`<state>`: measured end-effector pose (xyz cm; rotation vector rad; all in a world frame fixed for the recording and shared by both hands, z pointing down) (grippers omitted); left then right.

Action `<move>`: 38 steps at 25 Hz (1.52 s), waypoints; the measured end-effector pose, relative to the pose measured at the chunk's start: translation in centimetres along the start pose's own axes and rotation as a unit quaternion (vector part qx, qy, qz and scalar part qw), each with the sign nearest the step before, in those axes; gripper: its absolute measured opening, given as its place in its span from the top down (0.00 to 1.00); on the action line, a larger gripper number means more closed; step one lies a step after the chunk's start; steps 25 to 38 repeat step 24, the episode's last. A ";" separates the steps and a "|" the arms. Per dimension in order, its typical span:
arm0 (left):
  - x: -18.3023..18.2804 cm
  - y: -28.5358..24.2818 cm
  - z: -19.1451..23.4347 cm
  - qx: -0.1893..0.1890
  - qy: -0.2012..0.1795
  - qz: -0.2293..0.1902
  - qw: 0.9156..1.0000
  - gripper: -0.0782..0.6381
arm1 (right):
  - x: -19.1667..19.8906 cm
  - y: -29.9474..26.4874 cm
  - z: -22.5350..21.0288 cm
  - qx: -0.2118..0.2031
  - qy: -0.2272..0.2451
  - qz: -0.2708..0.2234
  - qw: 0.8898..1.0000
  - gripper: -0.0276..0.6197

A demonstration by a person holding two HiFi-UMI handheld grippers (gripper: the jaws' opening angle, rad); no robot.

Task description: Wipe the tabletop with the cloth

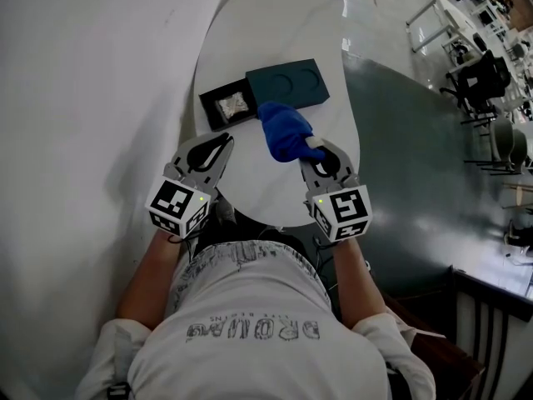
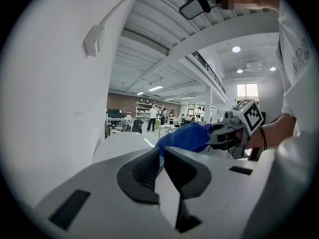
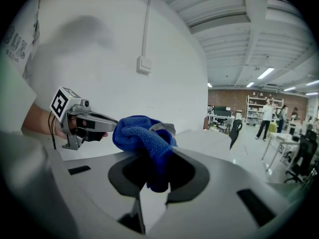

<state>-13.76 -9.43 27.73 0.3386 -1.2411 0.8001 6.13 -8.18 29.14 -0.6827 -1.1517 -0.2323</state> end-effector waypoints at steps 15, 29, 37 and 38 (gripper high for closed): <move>0.3 -0.8 -1.0 0.010 0.000 0.005 1.000 0.83 | 0.6 0.9 -0.2 0.004 -0.003 0.006 1.000 0.84; 0.5 -1.5 -0.9 0.013 0.000 0.010 1.000 0.83 | 1.0 0.6 -0.6 0.003 -0.001 0.009 1.000 0.84; 0.5 -1.5 -0.9 0.013 0.000 0.010 1.000 0.83 | 1.0 0.6 -0.6 0.003 -0.001 0.009 1.000 0.84; 0.5 -1.5 -0.9 0.013 0.000 0.010 1.000 0.83 | 1.0 0.6 -0.6 0.003 -0.001 0.009 1.000 0.84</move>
Point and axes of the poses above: the fingertips, and each gripper's own axes: y backward along the fingers, z to its left, x out of its underside, the point moved 5 cm from there along y, backward along the fingers, and after that the axes turned 12 degrees about y, right-handed, at the moved point
